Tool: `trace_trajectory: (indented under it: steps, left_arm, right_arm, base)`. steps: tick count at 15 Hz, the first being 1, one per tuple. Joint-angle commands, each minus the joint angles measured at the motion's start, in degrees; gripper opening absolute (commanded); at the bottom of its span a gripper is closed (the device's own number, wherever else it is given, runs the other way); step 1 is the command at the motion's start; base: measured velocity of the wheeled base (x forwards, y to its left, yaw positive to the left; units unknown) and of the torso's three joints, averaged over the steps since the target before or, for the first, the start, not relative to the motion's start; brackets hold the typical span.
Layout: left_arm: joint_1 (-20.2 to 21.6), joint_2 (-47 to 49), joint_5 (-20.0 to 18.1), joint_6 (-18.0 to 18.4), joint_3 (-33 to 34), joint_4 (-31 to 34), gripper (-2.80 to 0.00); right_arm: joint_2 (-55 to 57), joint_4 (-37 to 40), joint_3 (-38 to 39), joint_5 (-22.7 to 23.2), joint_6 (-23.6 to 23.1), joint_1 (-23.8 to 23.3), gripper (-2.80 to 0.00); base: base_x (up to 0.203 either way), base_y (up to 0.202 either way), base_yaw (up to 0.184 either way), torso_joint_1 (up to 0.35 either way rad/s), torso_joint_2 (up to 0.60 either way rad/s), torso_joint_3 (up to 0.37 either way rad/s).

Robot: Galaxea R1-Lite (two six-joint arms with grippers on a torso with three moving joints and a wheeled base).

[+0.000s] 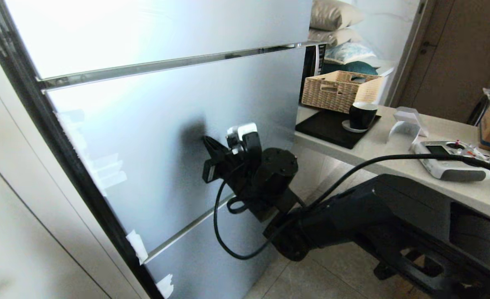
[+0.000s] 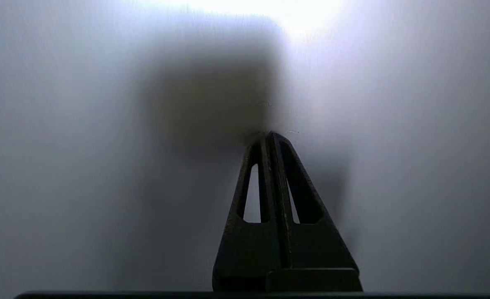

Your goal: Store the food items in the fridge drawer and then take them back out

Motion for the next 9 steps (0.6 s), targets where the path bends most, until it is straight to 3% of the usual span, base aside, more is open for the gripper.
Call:
trace_trajectory:
  steps: [1, 6, 7, 9]
  left_arm:
    - [-0.1, 0.0, 0.0, 0.0, 0.0, 0.0, -2.80]
    - [-0.1, 0.0, 0.0, 0.0, 0.0, 0.0, -2.80]
    - [-0.1, 0.0, 0.0, 0.0, -0.1, 0.0, -2.80]
    - [-0.1, 0.0, 0.1, 0.0, 0.0, 0.0, -2.80]
  right_arm:
    - [-10.3, -1.8, 10.7, -0.8, -0.6, 1.1, -2.80]
    - [-45.6, 0.6, 54.8, -7.9, -6.0, 1.7, -2.80]
    - [-53.4, 3.1, 63.2, -9.1, -6.6, 0.3, -2.80]
    - [-67.0, 10.3, 73.5, -7.6, -7.4, -8.9, -2.80]
  base:
    - [0.000, 0.000, 0.000, 0.000, 0.00, 0.000]
    - [0.000, 0.000, 0.000, 0.000, 0.00, 0.000]
    - [0.000, 0.000, 0.000, 0.000, 0.00, 0.000]
    - [0.000, 0.000, 0.000, 0.000, 0.00, 0.000]
